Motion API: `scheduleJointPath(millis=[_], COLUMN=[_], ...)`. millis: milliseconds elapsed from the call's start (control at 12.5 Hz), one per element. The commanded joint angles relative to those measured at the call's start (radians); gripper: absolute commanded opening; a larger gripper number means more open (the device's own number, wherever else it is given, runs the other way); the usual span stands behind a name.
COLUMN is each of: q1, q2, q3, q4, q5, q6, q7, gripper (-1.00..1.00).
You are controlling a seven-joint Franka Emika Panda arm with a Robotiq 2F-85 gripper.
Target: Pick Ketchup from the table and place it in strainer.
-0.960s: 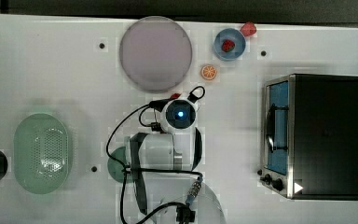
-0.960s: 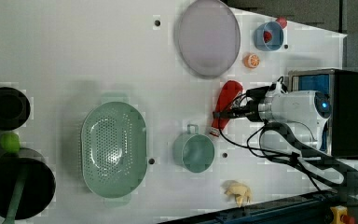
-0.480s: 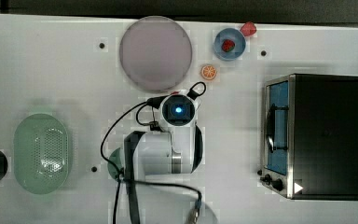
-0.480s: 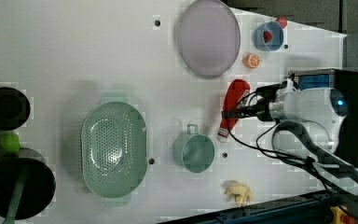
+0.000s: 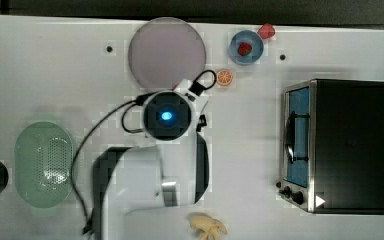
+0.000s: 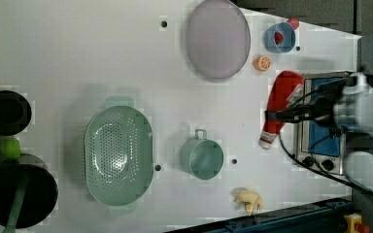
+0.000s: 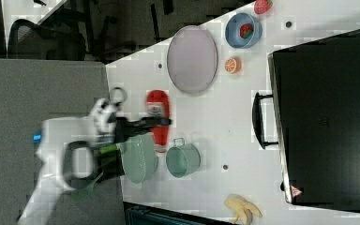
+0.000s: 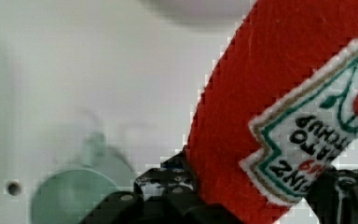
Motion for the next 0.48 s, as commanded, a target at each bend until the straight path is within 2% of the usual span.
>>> scheduleJointPath(millis=[80,240,480], q1=[0.026,0.041,0.057], q2=[-0.072,-0.094,-0.078], q3=[0.070,0.137,0.259], q4=[0.065,0.083,0.096], q5=[0.001,0.005,0.053], q6=[-0.158,-0.213,-0.207], q7=[0.180,0.299,0.513], gripper=[0.23,0.23,0.23])
